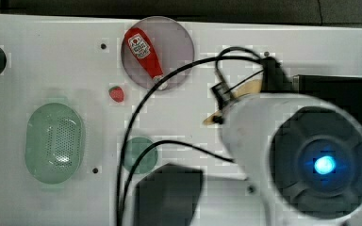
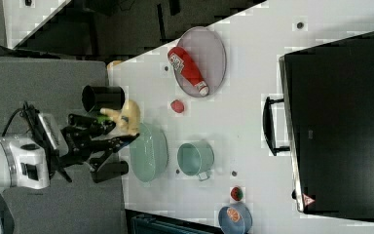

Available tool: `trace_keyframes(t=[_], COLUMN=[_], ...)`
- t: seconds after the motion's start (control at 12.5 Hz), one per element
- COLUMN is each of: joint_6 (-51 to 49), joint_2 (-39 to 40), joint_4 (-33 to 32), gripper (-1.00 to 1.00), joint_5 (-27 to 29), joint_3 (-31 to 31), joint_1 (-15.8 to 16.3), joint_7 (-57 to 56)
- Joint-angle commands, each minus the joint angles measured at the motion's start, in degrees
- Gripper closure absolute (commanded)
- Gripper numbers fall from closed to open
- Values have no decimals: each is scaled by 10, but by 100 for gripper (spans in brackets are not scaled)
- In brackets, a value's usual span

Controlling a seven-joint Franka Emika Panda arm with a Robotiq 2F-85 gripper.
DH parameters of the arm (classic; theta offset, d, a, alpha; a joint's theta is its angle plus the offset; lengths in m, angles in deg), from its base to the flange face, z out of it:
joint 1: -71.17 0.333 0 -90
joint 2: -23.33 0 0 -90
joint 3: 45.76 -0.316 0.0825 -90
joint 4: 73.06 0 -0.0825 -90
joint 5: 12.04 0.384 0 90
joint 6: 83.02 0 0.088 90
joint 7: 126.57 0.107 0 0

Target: Pick banana from table and place on oven.

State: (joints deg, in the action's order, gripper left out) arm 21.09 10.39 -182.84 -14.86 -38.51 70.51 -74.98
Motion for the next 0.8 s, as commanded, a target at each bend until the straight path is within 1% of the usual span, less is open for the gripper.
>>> trace_keyframes(t=[0.08, 0.32, 0.64, 0.8], joint_6=[-14, -2, 107, 117], joint_2=[65, 119, 180, 217], joint_4=[32, 61, 59, 58], gripper=[48, 48, 48, 48], joint_5=[-15, -16, -15, 8], joint_3=[77, 155, 242, 270], joint_1=[-23, -26, -32, -35], joint_7=[-145, -258, -376, -417])
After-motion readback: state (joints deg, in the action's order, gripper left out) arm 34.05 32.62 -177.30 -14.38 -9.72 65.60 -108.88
